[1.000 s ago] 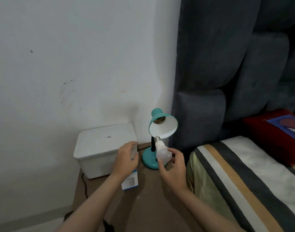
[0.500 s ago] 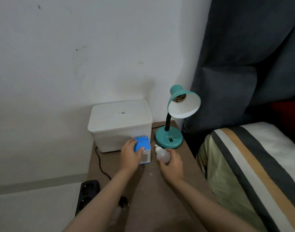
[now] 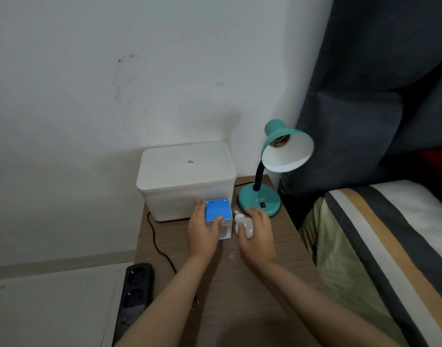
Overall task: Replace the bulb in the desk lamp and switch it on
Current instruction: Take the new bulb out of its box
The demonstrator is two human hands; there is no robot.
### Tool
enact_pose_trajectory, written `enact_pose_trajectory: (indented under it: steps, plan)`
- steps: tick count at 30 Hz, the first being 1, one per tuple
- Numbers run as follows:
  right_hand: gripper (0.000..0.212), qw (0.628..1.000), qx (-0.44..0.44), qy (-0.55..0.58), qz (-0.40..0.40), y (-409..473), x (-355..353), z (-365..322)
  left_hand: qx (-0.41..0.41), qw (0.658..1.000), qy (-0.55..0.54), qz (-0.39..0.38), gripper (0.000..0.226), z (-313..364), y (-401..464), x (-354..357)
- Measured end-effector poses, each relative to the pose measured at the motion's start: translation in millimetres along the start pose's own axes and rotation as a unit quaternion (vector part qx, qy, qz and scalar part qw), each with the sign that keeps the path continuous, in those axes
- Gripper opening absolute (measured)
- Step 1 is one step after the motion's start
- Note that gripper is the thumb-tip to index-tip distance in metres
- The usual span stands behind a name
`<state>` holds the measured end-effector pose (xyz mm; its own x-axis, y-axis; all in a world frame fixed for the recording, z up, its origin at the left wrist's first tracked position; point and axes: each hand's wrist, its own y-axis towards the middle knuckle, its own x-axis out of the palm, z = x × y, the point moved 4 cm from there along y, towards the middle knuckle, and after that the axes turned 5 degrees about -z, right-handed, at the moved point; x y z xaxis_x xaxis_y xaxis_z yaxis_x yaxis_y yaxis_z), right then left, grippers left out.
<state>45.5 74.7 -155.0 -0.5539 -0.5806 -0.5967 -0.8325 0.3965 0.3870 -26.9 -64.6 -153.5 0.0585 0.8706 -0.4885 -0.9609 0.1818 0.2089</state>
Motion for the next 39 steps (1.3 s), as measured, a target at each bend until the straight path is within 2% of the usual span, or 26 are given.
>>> enact_pose_trajectory:
  steps: [2, 4, 11, 17, 26, 39]
  plan:
    - [0.031, 0.998, -0.044, 0.020, -0.027, 2.8, -0.3, -18.9, -0.009, 1.000, -0.012, 0.019, 0.049, 0.1, -0.8, -0.4]
    - [0.030, 0.997, -0.044, 0.036, -0.055, 7.7, 2.5, -28.1, -0.030, 0.999, -0.012, 0.026, 0.041, 0.9, -1.6, -2.0]
    - [0.035, 0.984, 0.086, 0.098, -0.121, 16.9, 10.9, -25.0, -0.046, 0.999, 0.002, -0.001, 0.034, -1.9, -6.3, -13.8]
    - [0.031, 0.973, 0.125, 0.116, -0.158, 14.6, 10.5, -23.0, -0.029, 0.999, -0.015, -0.033, 0.037, -4.8, -11.1, -21.2]
    - [0.035, 0.977, 0.116, 0.079, -0.161, 14.7, 9.5, -25.8, -0.043, 0.998, -0.030, -0.021, 0.039, -4.1, -13.8, -20.0]
    - [0.033, 0.973, 0.142, 0.116, -0.141, 13.9, 13.7, -24.9, -0.060, 0.992, -0.108, -0.030, 0.040, -18.8, -7.3, -10.0]
